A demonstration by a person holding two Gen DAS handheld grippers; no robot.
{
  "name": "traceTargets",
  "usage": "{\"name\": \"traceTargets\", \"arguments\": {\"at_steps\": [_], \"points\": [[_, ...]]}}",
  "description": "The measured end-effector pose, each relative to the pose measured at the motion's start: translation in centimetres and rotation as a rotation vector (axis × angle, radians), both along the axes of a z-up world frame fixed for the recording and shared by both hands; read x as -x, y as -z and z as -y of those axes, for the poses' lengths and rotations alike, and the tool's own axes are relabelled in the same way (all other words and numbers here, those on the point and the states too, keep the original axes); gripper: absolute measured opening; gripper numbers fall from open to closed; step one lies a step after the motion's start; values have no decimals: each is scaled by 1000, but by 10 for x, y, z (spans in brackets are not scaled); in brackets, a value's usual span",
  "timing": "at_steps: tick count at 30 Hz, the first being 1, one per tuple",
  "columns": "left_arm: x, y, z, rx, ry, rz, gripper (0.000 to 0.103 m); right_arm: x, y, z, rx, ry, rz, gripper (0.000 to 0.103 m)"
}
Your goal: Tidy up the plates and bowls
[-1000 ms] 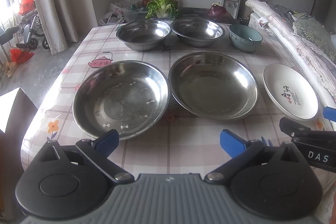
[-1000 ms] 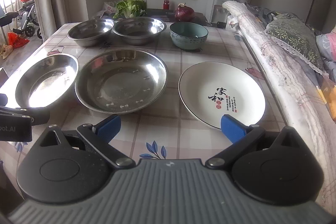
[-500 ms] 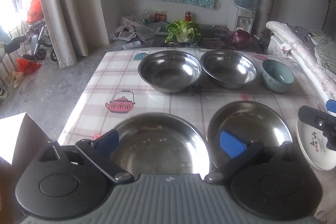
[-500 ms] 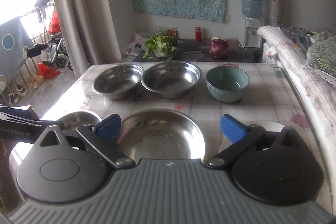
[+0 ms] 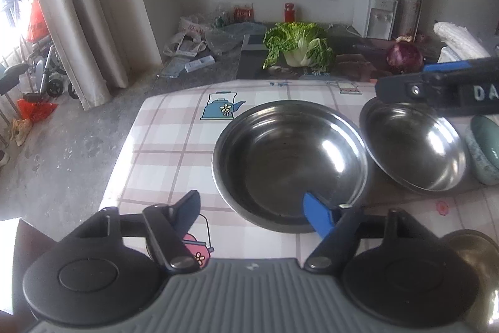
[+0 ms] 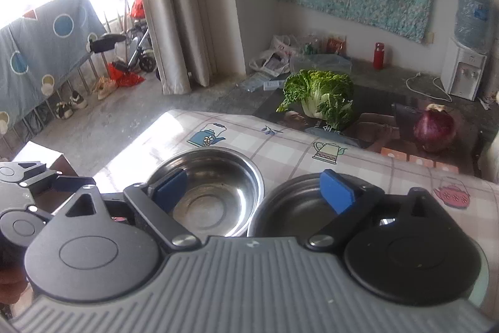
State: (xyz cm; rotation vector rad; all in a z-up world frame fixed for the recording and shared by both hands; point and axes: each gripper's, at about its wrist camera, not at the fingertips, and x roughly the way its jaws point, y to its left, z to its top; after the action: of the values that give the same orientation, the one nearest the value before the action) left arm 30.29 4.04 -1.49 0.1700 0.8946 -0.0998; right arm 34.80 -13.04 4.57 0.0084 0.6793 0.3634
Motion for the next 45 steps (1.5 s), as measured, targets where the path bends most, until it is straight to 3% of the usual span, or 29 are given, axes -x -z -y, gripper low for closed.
{"name": "traceTargets", "arguments": {"at_steps": [1, 3, 5, 8, 11, 13, 17, 21, 25, 30, 34, 45], "points": [[-10, 8, -1, 1, -10, -24, 58, -22, 6, -6, 11, -10, -24, 80], [-23, 19, -3, 4, -28, -53, 51, -59, 21, -14, 17, -30, -77, 72], [-32, 27, -4, -11, -50, -68, 42, -91, 42, -21, 11, -44, -134, 56], [-39, 34, -9, -25, -80, -96, 27, -118, 67, -33, 14, -74, -205, 43], [-38, 36, -18, 2, -92, -111, 27, -127, 83, -45, 53, -103, -236, 21], [-37, 35, -22, -17, -98, -114, 25, -127, 88, -51, 78, -113, -243, 15], [-29, 33, -40, -27, -135, -127, 25, -105, 85, -59, 60, -167, -246, 12], [-19, 30, -60, 19, -158, -148, 26, -81, 81, -69, 64, -229, -254, 12], [-14, 32, -67, 27, -161, -172, 36, -65, 78, -72, 65, -215, -261, 12], [-17, 37, -68, 49, -167, -195, 36, -56, 80, -72, 58, -190, -282, 12], [-20, 45, -68, 81, -181, -216, 27, -53, 85, -72, 53, -164, -305, 12], [-15, 33, -71, 94, -230, -202, 24, -45, 82, -73, 19, -128, -309, 11]]}}
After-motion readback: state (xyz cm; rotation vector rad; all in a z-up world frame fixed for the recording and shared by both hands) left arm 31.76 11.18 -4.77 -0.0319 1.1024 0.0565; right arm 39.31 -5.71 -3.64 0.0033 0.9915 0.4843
